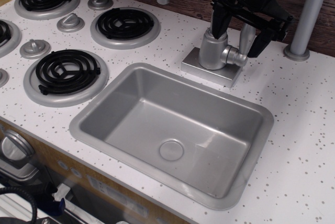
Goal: Lever vertical to front
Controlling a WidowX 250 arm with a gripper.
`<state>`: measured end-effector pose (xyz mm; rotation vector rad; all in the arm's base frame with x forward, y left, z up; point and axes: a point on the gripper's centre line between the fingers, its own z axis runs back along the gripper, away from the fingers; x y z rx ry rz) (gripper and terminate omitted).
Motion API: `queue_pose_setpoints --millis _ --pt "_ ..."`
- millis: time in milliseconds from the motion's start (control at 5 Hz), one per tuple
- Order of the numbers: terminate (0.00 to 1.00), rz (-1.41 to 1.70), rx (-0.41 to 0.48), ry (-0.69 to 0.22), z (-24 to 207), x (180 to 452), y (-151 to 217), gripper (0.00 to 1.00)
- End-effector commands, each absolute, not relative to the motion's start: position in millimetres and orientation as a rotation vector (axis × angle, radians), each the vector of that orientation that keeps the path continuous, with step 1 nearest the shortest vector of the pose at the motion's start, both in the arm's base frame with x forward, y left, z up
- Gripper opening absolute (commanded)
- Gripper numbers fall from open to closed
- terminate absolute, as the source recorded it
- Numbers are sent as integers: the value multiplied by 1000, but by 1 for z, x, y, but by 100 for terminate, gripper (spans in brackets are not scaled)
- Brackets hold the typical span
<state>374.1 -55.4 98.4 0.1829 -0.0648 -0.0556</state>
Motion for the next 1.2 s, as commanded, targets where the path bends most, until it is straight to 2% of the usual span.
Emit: queue_pose_setpoints --millis 0,400,800,1000 --pt "0 -56 183 -65 98 374 -55 100" --pt "0 -100 218 -224 109 384 -59 100" --pt "0 -166 235 -235 123 405 -60 100" --pt "0 -191 221 -249 121 414 -62 100"
